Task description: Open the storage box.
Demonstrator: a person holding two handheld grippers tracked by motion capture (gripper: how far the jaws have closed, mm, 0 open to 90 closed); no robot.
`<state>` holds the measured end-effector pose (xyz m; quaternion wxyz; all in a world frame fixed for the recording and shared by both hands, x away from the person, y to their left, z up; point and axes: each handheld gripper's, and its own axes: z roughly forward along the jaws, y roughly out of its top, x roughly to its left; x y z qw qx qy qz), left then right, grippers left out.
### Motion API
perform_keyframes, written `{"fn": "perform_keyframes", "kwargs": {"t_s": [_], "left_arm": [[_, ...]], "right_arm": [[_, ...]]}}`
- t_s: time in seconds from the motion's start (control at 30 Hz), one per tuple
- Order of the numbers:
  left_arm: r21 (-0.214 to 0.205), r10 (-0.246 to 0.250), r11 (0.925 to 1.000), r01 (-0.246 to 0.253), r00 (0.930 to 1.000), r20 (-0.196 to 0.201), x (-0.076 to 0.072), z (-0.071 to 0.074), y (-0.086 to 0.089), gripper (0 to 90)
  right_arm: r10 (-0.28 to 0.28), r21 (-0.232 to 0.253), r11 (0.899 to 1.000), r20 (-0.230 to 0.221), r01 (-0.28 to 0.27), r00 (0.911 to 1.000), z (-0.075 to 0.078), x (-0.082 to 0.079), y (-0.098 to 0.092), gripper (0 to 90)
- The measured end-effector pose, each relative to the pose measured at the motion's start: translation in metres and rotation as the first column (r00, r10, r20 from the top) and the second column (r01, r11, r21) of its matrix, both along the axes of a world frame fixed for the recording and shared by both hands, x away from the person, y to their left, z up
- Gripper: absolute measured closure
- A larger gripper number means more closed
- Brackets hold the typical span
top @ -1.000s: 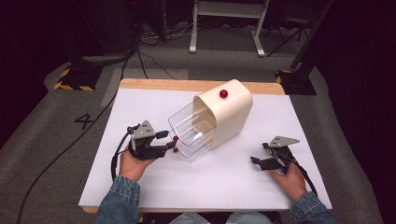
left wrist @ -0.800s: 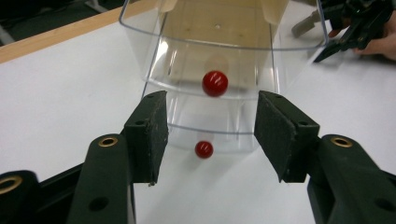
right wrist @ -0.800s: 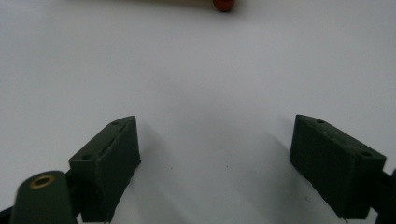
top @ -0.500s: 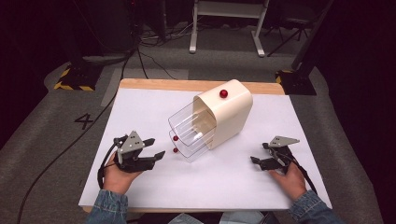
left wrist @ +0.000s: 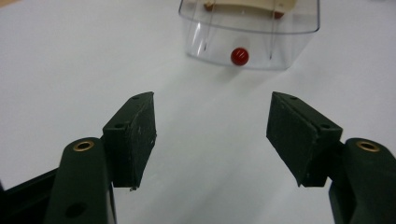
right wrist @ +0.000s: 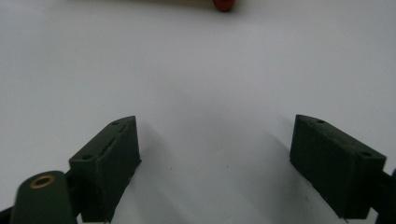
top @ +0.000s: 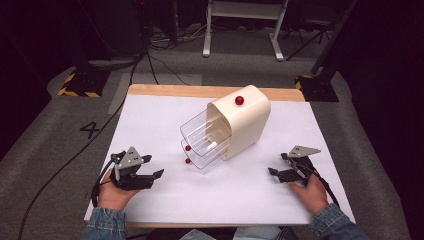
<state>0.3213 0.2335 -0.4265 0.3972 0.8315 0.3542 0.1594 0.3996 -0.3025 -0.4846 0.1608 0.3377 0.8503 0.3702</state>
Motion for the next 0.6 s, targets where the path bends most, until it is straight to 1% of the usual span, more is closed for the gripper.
{"fn": "perform_keyframes", "kwargs": {"t_s": [0.03,0.07,0.1,0.13,0.17,0.23,0.27,0.3,0.33,0.37,0.4,0.43,0.6], "left_arm": [[0.000,0.000,1.0000,0.000,1.0000,0.000,0.000,0.000,0.000,33.0],[0.009,0.015,0.9998,-0.015,0.9994,-0.032,0.002,-0.005,0.003,32.7],[0.009,0.015,0.9998,-0.015,0.9994,-0.032,0.002,-0.005,0.003,32.4],[0.023,0.028,0.9994,-0.026,0.9977,-0.061,0.005,-0.011,0.005,31.5],[0.023,0.028,0.9994,-0.026,0.9977,-0.061,0.005,-0.011,0.005,31.3],[0.067,0.044,0.9970,-0.038,0.9954,-0.085,0.007,-0.015,0.006,31.2],[0.079,0.056,0.9957,-0.048,0.9935,-0.099,0.007,-0.018,0.005,31.2],[0.091,0.051,0.9950,-0.041,0.9932,-0.104,0.008,-0.020,0.006,31.1],[0.109,0.057,0.9931,-0.044,0.9911,-0.120,0.010,-0.023,0.006,31.1],[0.109,0.057,0.9931,-0.044,0.9911,-0.120,0.010,-0.023,0.006,30.8],[0.114,0.062,0.9924,-0.046,0.9888,-0.136,0.010,-0.025,0.005,30.6],[0.120,0.066,0.9916,-0.049,0.9874,-0.144,0.011,-0.029,0.007,30.5],[0.139,0.079,0.9886,-0.058,0.9846,-0.156,0.011,-0.036,0.010,30.6]], "right_arm": [[0.000,0.000,1.000,0.000,0.000,1.0000,0.000,0.000,0.000,15.9],[0.000,0.000,1.000,0.000,0.000,1.0000,0.000,0.000,0.000,15.9],[0.000,0.000,1.000,0.000,0.000,1.0000,0.000,0.000,0.000,15.9],[0.000,0.000,1.000,0.000,0.000,1.0000,0.000,0.000,0.000,15.9],[0.000,0.000,1.000,0.000,0.000,1.0000,0.000,0.000,0.000,15.9],[0.000,0.000,1.000,0.000,0.000,1.0000,0.000,0.000,0.000,15.9],[0.000,0.000,1.000,0.000,0.000,1.0000,0.000,0.000,0.000,15.9],[0.000,0.000,1.000,0.000,0.000,1.0000,0.000,0.000,0.000,15.9],[0.000,0.000,1.000,0.000,0.000,1.0000,0.000,0.000,0.000,16.0],[0.000,0.000,1.000,0.000,0.000,1.0000,0.000,0.000,0.000,16.0],[0.000,0.000,1.000,0.000,0.000,1.0000,0.000,0.000,0.000,15.9],[0.000,0.000,1.000,0.000,0.000,1.0000,0.000,0.000,0.000,16.0],[0.000,0.000,1.000,0.000,0.000,1.0000,0.000,0.000,0.000,15.9]]}}
